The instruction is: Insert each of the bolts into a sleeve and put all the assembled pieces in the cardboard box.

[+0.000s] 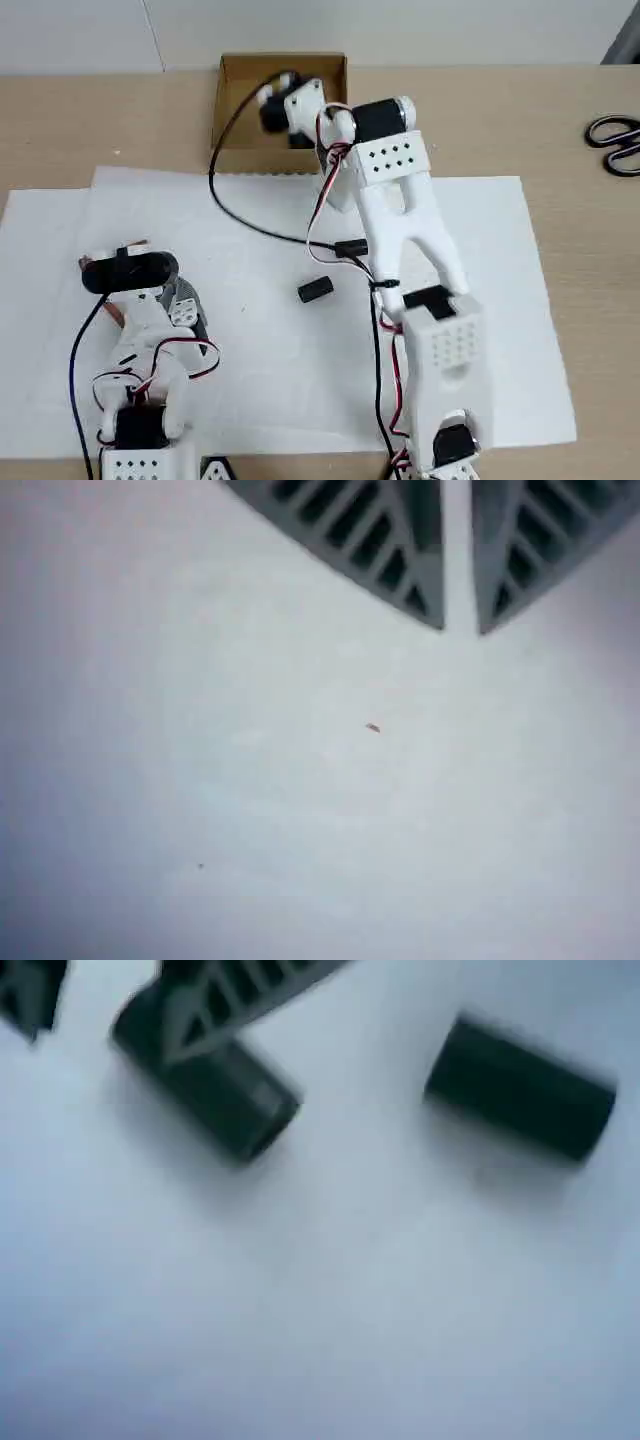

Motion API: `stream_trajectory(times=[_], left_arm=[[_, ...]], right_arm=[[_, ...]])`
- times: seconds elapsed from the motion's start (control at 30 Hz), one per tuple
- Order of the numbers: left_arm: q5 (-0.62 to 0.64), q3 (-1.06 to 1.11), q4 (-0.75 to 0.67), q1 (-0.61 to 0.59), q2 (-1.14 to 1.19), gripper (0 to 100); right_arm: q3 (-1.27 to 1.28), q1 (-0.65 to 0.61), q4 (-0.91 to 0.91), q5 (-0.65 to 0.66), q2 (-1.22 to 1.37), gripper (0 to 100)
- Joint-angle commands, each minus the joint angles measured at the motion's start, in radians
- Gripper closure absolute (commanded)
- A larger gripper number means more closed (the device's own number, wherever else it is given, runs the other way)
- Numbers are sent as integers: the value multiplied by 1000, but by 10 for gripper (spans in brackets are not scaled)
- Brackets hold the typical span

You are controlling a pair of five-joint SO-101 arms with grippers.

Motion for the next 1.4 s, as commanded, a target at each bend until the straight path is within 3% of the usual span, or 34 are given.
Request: stream_trajectory(times=[0.0, 0.33, 0.73, 1.37], left_arm=[[6, -5, -26, -3, -12, 994], [6, -5, -25, -3, -12, 994], [6, -5, -12, -5, -12, 994], [6, -5, -12, -5, -12, 994]], right_arm=[[161, 4, 8, 115, -142, 933], [222, 12, 7, 330, -162, 831], [222, 10, -10, 460, -28, 828], [221, 10, -159, 497, 203, 831]])
